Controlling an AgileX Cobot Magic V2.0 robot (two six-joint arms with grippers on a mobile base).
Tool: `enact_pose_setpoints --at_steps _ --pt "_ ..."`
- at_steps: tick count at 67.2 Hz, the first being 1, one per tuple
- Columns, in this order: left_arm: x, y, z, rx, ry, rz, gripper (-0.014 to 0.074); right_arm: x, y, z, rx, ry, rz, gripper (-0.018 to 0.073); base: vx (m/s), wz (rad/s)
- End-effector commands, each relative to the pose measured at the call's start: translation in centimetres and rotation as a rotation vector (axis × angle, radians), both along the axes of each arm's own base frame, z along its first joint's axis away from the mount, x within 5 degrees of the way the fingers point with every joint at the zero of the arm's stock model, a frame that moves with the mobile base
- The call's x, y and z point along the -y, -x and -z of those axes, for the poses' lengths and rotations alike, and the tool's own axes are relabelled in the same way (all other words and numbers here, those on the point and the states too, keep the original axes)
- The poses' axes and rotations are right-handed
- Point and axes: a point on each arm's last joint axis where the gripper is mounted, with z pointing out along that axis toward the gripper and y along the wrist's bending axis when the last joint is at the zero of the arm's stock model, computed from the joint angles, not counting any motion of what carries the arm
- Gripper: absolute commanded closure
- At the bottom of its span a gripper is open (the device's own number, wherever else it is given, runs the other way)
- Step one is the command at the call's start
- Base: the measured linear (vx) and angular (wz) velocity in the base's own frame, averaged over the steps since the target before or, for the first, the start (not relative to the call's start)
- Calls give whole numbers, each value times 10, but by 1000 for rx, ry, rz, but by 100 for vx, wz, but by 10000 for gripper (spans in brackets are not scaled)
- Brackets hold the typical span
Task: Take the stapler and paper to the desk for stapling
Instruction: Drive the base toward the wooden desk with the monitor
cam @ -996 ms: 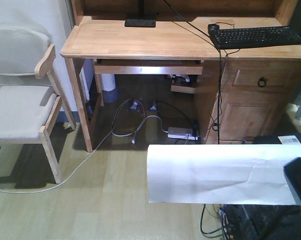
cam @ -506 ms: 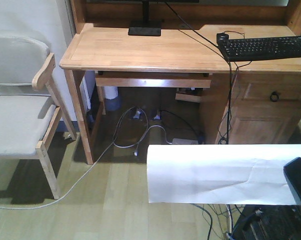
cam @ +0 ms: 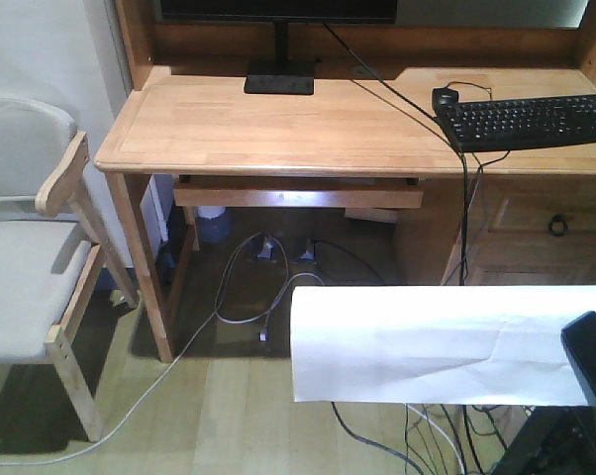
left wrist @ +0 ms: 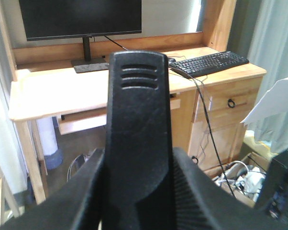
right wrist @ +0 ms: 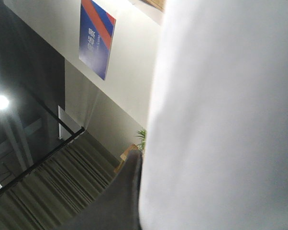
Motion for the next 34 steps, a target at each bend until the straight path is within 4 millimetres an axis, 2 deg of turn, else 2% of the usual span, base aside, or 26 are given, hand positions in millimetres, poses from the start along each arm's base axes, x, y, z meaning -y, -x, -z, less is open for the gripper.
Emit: enact_pose_setpoints --at_steps 1,34 --pt "0 0 -19 121 64 9 603 0 2 -4 45 -27 -10 566 25 -6" --pt "0 0 -19 121 64 9 603 0 2 -4 45 -27 -10 566 25 -4"
